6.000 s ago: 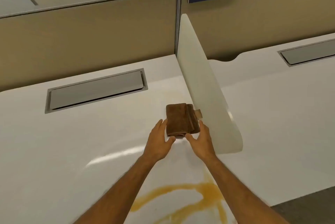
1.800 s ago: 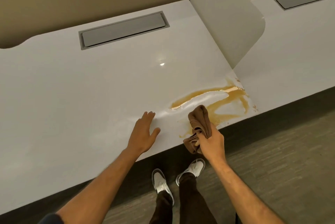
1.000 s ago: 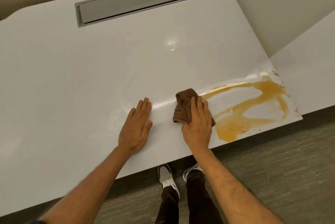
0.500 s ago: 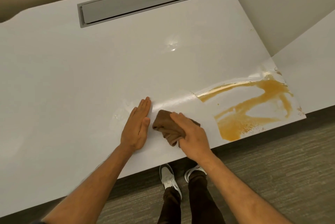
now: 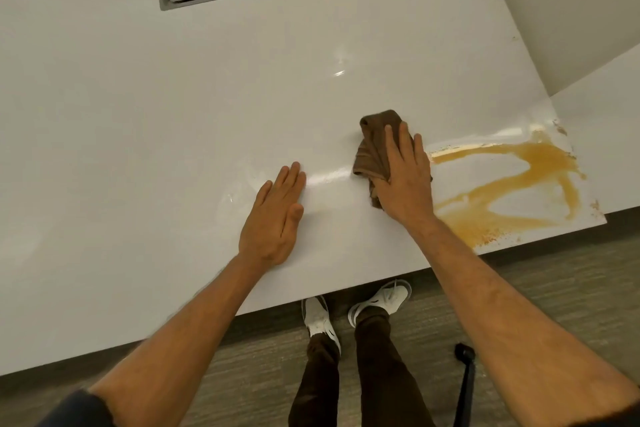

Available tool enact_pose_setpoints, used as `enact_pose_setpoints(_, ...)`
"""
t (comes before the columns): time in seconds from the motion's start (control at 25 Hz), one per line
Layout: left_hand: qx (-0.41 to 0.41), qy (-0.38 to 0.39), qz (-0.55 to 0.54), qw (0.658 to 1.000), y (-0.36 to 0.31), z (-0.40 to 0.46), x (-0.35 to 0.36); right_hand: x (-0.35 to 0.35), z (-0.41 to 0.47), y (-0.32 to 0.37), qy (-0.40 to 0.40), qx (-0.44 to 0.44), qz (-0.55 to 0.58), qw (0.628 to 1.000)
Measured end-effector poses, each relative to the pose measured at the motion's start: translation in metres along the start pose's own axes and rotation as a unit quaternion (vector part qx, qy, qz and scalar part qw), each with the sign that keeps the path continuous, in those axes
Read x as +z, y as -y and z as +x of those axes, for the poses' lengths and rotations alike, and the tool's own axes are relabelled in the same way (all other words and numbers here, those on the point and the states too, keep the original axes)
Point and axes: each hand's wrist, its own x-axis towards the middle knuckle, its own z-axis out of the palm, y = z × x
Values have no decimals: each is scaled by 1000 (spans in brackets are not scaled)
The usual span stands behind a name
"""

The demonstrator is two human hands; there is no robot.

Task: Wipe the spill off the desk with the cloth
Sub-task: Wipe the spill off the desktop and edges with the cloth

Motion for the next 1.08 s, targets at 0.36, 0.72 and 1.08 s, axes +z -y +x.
enact_pose_setpoints(0.36,-54,-51,-145,987,-3,-2,-1,48,-60,40,-24,-121,54,991)
enact_pose_setpoints(0.72,-63,-10,-164,984,-9,-3,-11,61,-146,57,7,-174,128,976)
enact_pose_setpoints(1.08,43,57,-10,997,-57,83,8,-73,-86,-12,-136,178,509,831)
